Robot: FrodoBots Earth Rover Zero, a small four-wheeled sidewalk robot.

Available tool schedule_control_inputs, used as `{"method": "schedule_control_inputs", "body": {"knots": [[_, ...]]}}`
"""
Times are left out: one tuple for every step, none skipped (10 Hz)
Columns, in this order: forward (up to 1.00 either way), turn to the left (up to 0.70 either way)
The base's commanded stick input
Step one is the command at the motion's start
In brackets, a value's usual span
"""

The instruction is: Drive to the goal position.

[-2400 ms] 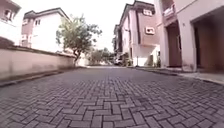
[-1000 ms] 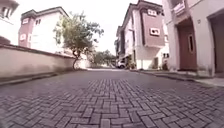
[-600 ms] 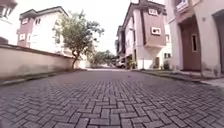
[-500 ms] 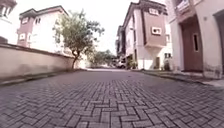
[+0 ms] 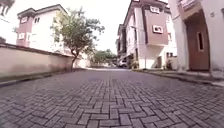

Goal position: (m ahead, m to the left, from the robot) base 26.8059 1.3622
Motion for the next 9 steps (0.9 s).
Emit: {"method": "schedule_control_inputs", "body": {"knots": [[0.70, 0.00], [0.70, 0.00], [0.70, 0.00], [0.70, 0.00], [0.70, 0.00], [0.70, 0.00], [0.70, 0.00], [0.70, 0.00], [0.70, 0.00]]}}
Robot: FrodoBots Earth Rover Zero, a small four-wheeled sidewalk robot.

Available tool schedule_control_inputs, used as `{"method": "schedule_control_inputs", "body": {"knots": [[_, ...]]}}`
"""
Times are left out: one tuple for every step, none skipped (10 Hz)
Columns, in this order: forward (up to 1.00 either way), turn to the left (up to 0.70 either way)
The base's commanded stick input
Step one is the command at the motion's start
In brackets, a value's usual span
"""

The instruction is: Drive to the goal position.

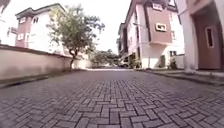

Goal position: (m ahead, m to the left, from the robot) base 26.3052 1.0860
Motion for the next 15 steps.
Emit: {"method": "schedule_control_inputs", "body": {"knots": [[0.70, 0.00], [0.70, 0.00], [0.70, 0.00], [0.70, 0.00], [0.70, 0.00], [0.70, 0.00], [0.70, 0.00], [0.70, 0.00], [0.70, 0.00], [0.70, 0.00], [0.70, 0.00], [0.70, 0.00], [0.70, 0.00], [0.70, 0.00], [0.70, 0.00]]}}
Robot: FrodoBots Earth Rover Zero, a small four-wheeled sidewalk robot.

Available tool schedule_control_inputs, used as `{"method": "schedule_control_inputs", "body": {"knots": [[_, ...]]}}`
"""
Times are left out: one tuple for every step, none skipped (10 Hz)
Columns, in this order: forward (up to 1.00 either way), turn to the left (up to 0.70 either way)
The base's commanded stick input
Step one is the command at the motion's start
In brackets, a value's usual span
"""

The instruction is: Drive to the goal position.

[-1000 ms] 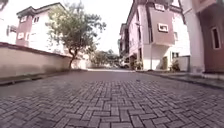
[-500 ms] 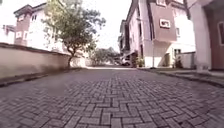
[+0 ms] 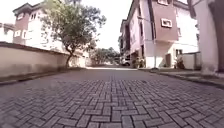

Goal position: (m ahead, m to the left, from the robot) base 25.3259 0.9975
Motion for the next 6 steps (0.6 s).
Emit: {"method": "schedule_control_inputs", "body": {"knots": [[0.70, 0.00], [0.70, 0.00], [0.70, 0.00], [0.70, 0.00], [0.70, 0.00], [0.70, 0.00]]}}
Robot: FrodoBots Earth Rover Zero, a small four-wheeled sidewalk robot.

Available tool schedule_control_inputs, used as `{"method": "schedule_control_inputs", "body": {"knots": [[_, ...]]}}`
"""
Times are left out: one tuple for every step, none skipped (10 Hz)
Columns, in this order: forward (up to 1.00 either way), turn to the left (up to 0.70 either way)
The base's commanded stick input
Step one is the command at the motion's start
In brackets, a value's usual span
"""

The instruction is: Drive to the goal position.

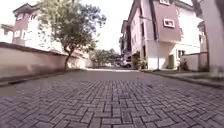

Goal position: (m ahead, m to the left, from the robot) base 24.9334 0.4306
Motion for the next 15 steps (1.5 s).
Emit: {"method": "schedule_control_inputs", "body": {"knots": [[0.70, 0.00], [0.70, 0.00], [0.70, 0.00], [0.70, 0.00], [0.70, 0.00], [0.70, 0.00], [0.70, 0.00], [0.70, 0.00], [0.70, 0.00], [0.70, 0.00], [0.70, 0.00], [0.70, 0.00], [0.70, 0.00], [0.70, 0.00], [0.70, 0.00]]}}
